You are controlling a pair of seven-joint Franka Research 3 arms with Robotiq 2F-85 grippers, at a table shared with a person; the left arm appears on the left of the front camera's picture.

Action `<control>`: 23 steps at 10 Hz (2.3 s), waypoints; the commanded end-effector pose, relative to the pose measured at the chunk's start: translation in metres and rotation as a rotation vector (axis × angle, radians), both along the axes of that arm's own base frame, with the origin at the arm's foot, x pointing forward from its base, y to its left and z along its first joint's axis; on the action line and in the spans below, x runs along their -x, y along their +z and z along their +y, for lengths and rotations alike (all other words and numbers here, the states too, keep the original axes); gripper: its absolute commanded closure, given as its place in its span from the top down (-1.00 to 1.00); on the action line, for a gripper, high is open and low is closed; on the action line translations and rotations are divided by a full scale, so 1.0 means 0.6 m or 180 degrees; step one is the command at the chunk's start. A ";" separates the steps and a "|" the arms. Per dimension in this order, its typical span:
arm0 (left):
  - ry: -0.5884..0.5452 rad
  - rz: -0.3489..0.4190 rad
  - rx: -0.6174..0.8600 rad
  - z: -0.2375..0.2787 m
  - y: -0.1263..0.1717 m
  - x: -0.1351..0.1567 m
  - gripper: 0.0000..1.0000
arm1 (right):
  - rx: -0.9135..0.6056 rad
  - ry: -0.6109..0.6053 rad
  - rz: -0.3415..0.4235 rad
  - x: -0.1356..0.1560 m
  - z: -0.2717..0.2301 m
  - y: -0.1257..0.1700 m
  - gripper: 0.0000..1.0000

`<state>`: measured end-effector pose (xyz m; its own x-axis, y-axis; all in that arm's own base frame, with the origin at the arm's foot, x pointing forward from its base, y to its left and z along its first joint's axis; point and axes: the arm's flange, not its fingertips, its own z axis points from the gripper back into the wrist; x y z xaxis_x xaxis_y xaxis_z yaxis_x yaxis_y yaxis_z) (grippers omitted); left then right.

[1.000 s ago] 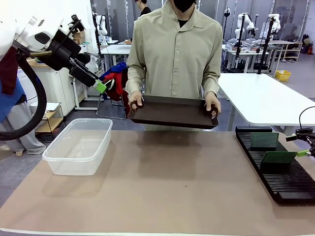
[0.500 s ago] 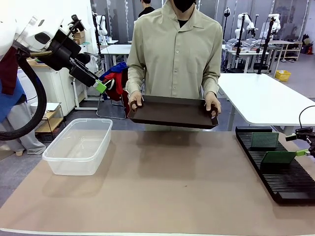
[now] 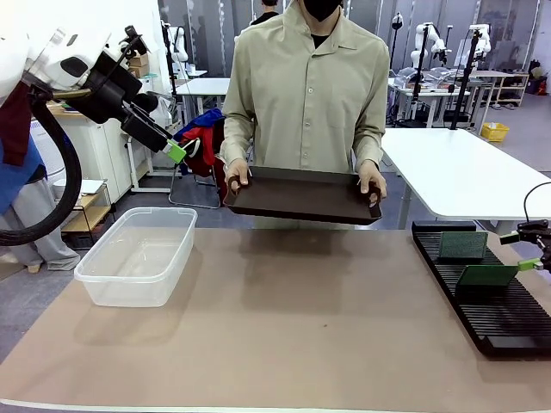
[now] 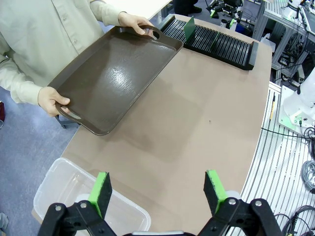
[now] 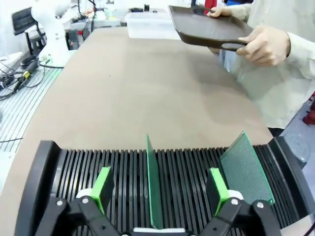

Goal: Sort PCBs into racks and boxes based on the side picked up.
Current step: If the short side of the Blank PCB is picked up, insert it into the PCB Rack ; if the long side is picked up, place it in the Organizing box.

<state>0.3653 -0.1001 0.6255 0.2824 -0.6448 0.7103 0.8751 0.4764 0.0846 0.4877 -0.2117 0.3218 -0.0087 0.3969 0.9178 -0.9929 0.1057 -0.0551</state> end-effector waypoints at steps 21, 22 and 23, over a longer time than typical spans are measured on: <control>-0.0008 0.0020 0.0002 0.001 -0.001 0.002 1.00 | 0.0450 -0.1461 -0.0390 0.195 0.022 0.320 1.00; -0.0008 0.0020 0.0002 0.001 -0.001 0.002 1.00 | 0.0503 -0.1482 -0.0408 0.191 0.019 0.318 1.00; -0.0008 0.0020 0.0002 0.001 -0.001 0.002 1.00 | 0.0476 -0.1412 -0.0262 0.191 0.013 0.335 1.00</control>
